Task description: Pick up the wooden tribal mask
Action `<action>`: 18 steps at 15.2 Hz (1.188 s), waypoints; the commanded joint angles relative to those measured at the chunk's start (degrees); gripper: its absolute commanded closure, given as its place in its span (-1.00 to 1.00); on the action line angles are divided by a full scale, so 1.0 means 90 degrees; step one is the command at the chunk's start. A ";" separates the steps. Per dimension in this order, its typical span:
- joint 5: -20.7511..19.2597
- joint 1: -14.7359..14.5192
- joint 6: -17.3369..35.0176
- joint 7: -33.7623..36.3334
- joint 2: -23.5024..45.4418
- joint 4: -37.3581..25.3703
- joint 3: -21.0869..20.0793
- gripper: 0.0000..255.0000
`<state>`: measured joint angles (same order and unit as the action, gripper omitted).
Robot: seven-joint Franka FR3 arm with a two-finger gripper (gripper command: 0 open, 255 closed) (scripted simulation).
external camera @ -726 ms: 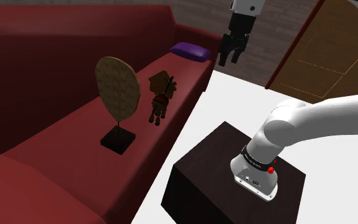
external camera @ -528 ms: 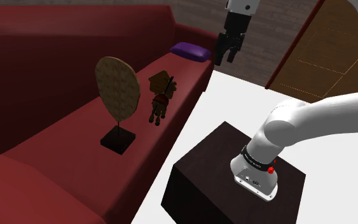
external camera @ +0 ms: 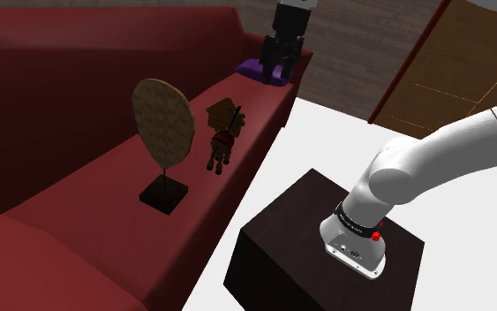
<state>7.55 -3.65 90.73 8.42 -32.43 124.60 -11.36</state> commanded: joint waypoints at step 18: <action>-0.0942 -0.0826 0.0378 0.0977 0.3822 -0.3856 -0.1757 -1.00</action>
<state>0.25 -10.38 94.55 16.55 -0.35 92.67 -26.37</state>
